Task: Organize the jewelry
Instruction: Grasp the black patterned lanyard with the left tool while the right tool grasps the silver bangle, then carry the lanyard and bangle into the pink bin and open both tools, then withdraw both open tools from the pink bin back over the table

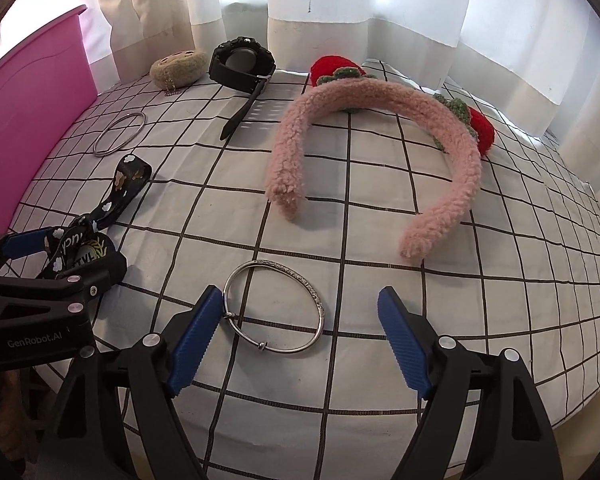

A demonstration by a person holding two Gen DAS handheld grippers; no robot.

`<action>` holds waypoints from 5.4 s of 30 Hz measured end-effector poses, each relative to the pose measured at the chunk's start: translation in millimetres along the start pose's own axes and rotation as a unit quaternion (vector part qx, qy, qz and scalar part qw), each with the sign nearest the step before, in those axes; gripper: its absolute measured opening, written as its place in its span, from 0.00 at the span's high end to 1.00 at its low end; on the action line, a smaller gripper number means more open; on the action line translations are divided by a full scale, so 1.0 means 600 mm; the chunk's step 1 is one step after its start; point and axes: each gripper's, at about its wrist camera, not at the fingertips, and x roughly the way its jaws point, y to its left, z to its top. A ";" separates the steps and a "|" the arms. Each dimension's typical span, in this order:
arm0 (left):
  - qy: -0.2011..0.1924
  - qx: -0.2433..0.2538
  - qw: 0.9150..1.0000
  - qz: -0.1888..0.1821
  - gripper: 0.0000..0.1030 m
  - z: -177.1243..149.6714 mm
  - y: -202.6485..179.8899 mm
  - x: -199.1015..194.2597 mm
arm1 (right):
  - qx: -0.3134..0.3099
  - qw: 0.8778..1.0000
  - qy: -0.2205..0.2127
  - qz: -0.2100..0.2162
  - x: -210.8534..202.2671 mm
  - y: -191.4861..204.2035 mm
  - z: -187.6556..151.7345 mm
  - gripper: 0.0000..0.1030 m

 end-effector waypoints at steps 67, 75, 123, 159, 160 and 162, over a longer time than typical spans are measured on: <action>-0.213 -0.095 0.972 0.032 0.91 0.166 0.174 -0.354 | -0.136 0.965 -0.199 0.100 -0.243 0.184 0.289 0.54; -0.227 -0.139 0.959 0.099 0.91 0.183 0.311 -0.394 | -0.196 0.939 -0.223 0.173 -0.263 0.343 0.370 0.54; -0.079 -0.273 0.943 0.175 0.06 0.101 0.543 -0.293 | -0.253 0.942 -0.114 0.188 -0.158 0.589 0.430 0.41; -0.146 -0.138 0.979 0.046 0.06 0.145 0.237 -0.347 | -0.060 0.985 -0.142 0.079 -0.232 0.156 0.277 0.40; -0.143 -0.132 0.980 0.036 0.06 0.147 0.226 -0.340 | -0.049 0.987 -0.139 0.071 -0.231 0.139 0.269 0.40; -0.137 -0.117 0.984 0.018 0.06 0.150 0.205 -0.324 | -0.029 0.989 -0.135 0.053 -0.229 0.104 0.251 0.40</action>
